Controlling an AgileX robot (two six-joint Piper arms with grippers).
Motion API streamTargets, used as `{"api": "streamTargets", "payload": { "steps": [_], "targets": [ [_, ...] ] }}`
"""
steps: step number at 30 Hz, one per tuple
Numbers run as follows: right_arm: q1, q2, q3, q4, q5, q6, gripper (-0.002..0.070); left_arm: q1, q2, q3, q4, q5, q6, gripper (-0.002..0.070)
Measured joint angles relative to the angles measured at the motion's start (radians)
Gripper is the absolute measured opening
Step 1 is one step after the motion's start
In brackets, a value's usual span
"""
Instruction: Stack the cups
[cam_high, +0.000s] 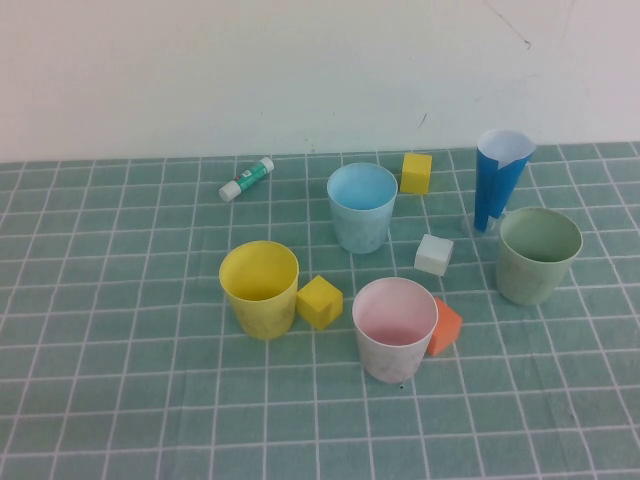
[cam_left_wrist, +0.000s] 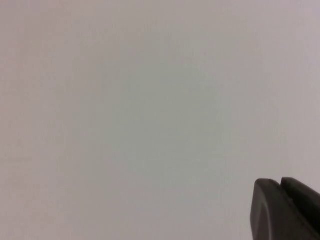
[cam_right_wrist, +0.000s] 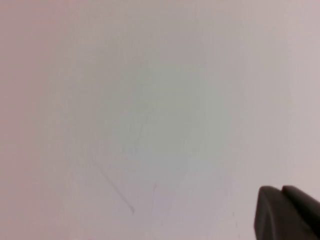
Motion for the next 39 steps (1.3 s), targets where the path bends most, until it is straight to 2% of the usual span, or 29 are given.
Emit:
{"api": "streamTargets", "payload": {
  "steps": [5,10,13,17,21,25,29,32,39],
  "targets": [
    [0.0,0.0,0.0,0.0,-0.144,-0.004,-0.0001,0.0,0.0,0.0,0.0,-0.079,0.0,-0.0002],
    [0.0,0.0,0.0,0.0,-0.159,0.005,-0.0001,0.0,0.0,0.0,0.0,-0.118,-0.013,-0.0002],
    [0.0,0.0,-0.047,-0.002,-0.009,0.007,-0.0001,0.0,0.0,-0.032,0.01,-0.013,-0.03,-0.0002],
    [0.0,0.0,-0.215,-0.005,0.309,0.0,-0.0002,0.0,0.014,-0.195,0.012,0.308,-0.045,-0.0002],
    [0.0,0.046,-0.385,-0.011,0.55,-0.06,-0.0002,0.0,0.131,-0.387,0.012,0.588,-0.045,-0.0002],
    [0.0,0.147,-0.487,-0.011,0.723,-0.163,-0.0002,0.0,0.295,-0.523,-0.022,0.745,-0.045,-0.0002],
    [0.0,0.278,-0.532,0.017,0.877,-0.282,-0.0002,0.0,0.463,-0.62,-0.096,0.786,-0.03,-0.0002],
    [0.0,0.373,-0.532,0.09,0.949,-0.379,-0.0002,0.0,0.601,-0.67,-0.226,0.802,0.086,-0.0002],
    [0.0,0.526,-0.532,0.304,0.962,-0.705,-0.0002,0.0,0.936,-0.787,-0.661,0.968,0.626,-0.0002]
  ]
}}
